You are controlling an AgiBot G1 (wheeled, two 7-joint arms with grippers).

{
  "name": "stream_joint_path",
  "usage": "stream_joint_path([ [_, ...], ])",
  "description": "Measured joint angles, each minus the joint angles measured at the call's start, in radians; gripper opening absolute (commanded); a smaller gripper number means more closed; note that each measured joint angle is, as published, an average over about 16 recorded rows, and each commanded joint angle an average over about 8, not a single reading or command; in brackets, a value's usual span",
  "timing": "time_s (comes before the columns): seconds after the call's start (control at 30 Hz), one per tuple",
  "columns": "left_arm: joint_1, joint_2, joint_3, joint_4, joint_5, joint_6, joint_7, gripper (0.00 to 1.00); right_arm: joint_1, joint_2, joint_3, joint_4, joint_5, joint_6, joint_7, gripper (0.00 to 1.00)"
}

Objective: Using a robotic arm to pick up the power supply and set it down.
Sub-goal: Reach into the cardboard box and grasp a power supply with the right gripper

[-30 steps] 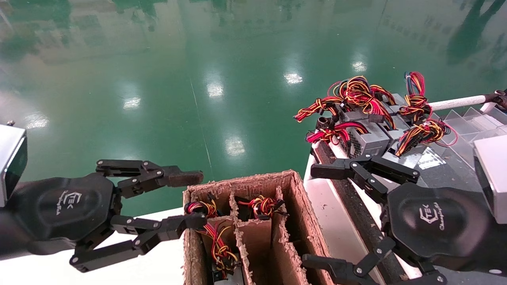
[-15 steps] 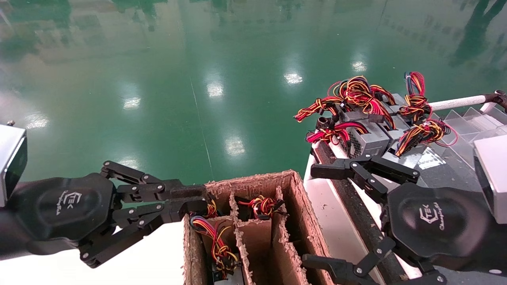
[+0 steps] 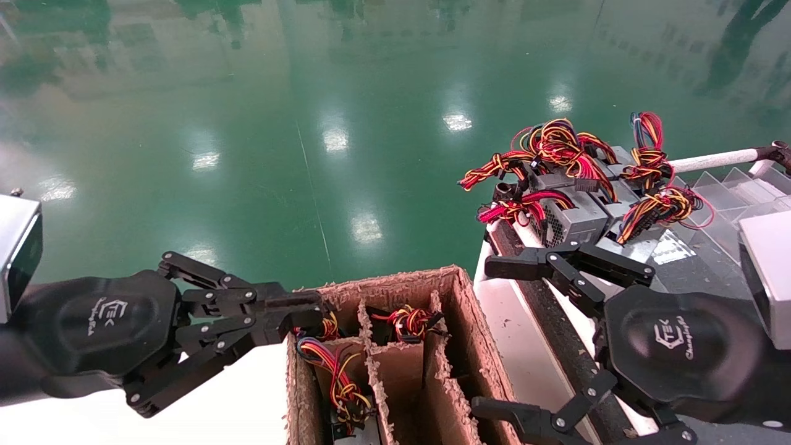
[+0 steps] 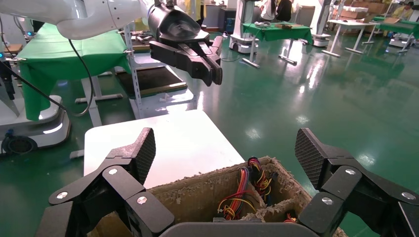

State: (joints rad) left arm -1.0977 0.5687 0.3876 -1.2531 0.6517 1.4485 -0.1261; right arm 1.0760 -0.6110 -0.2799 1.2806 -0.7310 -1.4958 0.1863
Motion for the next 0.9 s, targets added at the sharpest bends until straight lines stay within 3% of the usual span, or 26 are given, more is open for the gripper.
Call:
stream_joint_path([
  [0.57,0.0,0.0,0.0,0.0,0.0,0.0,0.0,1.0,-0.004,0.001,-0.006,-0.016,-0.012,0.007,0.005,1.0],
  [0.9,0.0,0.0,0.0,0.0,0.0,0.0,0.0,1.0,0.039,-0.039,-0.078,-0.091,-0.122,0.039,0.082,1.0],
])
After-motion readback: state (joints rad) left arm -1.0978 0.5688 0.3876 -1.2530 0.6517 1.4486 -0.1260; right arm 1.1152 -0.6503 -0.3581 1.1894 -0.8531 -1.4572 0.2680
